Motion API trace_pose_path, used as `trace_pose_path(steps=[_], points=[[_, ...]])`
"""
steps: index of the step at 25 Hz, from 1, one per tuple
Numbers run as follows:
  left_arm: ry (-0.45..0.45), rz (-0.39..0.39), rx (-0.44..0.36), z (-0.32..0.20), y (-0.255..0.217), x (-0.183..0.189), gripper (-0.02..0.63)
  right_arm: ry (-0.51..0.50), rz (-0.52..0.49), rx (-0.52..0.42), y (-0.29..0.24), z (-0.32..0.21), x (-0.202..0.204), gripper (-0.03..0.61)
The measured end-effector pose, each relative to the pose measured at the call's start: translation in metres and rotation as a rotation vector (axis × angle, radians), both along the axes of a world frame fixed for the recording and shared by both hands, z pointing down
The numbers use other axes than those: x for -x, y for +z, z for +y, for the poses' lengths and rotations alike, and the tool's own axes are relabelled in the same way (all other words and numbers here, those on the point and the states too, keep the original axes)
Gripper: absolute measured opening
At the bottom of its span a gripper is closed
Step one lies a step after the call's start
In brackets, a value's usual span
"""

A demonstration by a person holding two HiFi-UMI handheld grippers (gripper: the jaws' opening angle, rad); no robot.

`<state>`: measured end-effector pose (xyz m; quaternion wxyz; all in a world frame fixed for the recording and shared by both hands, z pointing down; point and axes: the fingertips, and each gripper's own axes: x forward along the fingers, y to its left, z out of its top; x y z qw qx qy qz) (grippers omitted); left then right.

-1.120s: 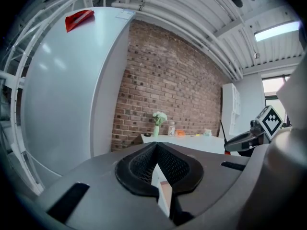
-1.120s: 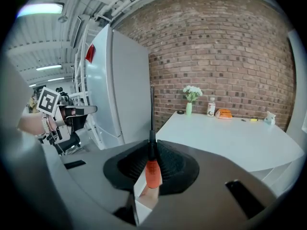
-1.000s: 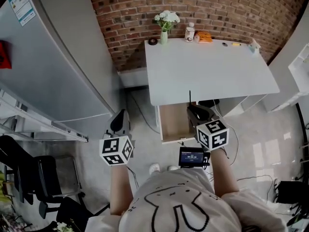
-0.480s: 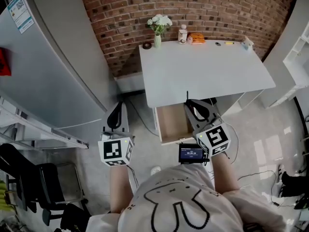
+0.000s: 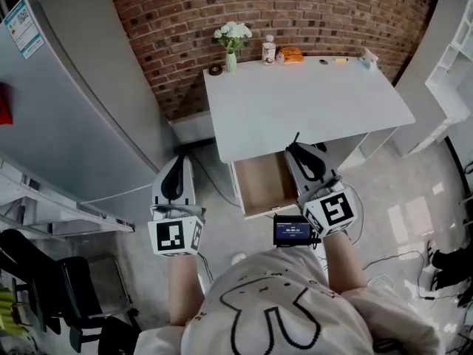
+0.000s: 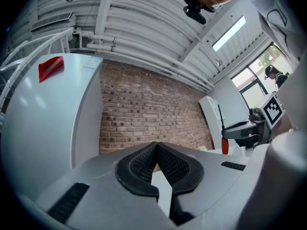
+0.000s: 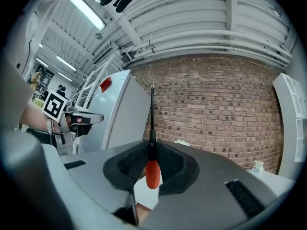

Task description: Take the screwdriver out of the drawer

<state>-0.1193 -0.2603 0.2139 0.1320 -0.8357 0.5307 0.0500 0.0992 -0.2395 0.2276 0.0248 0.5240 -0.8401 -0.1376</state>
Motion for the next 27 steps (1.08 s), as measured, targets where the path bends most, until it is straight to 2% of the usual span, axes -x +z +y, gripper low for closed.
trace_pose_path(steps=[27], points=[[0.022, -0.021, -0.019, 0.018, -0.007, -0.010, 0.008, -0.007, 0.037, 0.003, -0.004, 0.013, -0.004, 0.060]])
